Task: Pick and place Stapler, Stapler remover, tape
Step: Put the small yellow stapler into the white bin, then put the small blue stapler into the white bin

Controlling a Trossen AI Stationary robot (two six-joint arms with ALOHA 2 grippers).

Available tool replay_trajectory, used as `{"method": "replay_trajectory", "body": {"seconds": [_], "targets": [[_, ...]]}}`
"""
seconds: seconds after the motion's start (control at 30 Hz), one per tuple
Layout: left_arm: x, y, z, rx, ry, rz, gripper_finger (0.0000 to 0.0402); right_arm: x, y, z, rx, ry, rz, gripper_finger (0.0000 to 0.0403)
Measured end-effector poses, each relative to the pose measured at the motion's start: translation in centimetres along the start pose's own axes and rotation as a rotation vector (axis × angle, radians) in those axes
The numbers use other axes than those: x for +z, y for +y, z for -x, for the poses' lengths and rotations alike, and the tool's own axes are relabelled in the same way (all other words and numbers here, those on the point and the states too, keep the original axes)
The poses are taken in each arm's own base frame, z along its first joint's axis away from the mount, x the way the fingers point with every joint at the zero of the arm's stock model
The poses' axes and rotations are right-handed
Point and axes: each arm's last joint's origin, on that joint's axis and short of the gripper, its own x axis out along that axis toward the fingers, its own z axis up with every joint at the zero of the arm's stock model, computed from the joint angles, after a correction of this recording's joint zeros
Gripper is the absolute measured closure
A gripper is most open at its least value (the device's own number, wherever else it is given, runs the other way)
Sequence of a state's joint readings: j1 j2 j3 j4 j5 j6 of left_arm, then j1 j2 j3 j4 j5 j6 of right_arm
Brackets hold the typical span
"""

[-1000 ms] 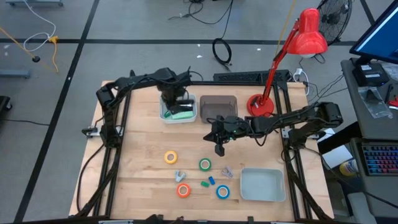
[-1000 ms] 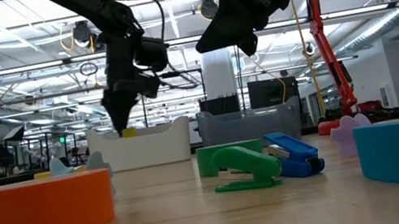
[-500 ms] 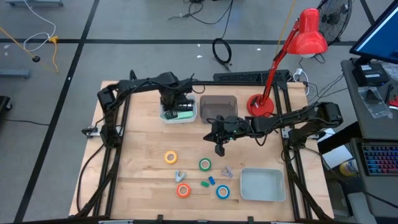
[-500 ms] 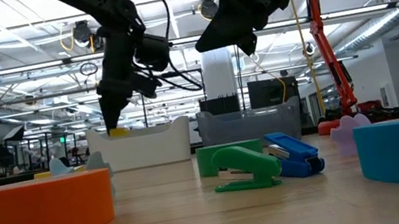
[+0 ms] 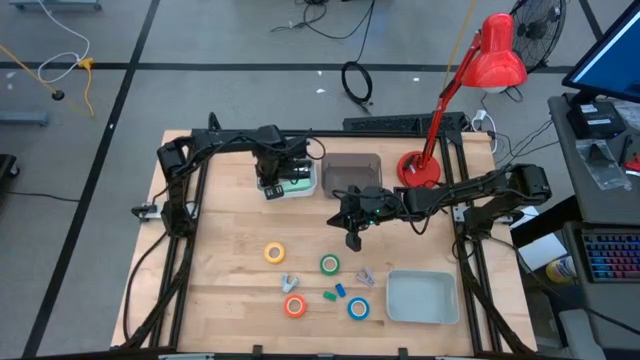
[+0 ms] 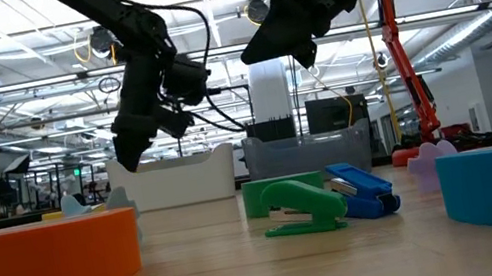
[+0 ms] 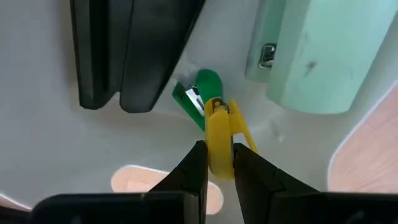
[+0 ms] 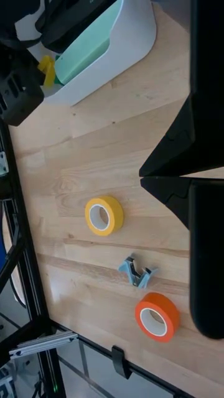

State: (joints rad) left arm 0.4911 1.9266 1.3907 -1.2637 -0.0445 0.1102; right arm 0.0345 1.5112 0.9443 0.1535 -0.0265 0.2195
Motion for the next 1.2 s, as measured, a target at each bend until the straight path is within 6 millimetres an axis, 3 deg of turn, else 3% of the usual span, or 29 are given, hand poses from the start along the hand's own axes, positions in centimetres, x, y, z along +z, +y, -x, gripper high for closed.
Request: {"method": "replay_trajectory", "body": {"seconds": [0.3,0.7,0.93,1.07,1.2], "targets": [[0.4,-0.4,0.0,-0.052,-0.043,-0.019,0.0337,0.0,0.0,0.0,0.000,-0.001,0.000,0.0403],[-0.1,-0.4,0.2,-0.051,0.007,-0.008,0.0223,0.1,0.0,0.0,0.002,-0.007,0.000,0.0403],[-0.5,-0.4,0.3,-0.047,0.049,0.002,0.0194,0.1,0.0,0.0,0.002,-0.007,0.000,0.0403],[-1.2,-0.3,1.2,-0.046,0.028,0.028,0.0193,0.1,0.0,0.0,0.002,-0.007,0.000,0.0403],[-2.2,-0.1,3.8,-0.039,-0.070,0.074,0.0192,0.1,0.0,0.0,0.002,-0.007,0.000,0.0403]]}}
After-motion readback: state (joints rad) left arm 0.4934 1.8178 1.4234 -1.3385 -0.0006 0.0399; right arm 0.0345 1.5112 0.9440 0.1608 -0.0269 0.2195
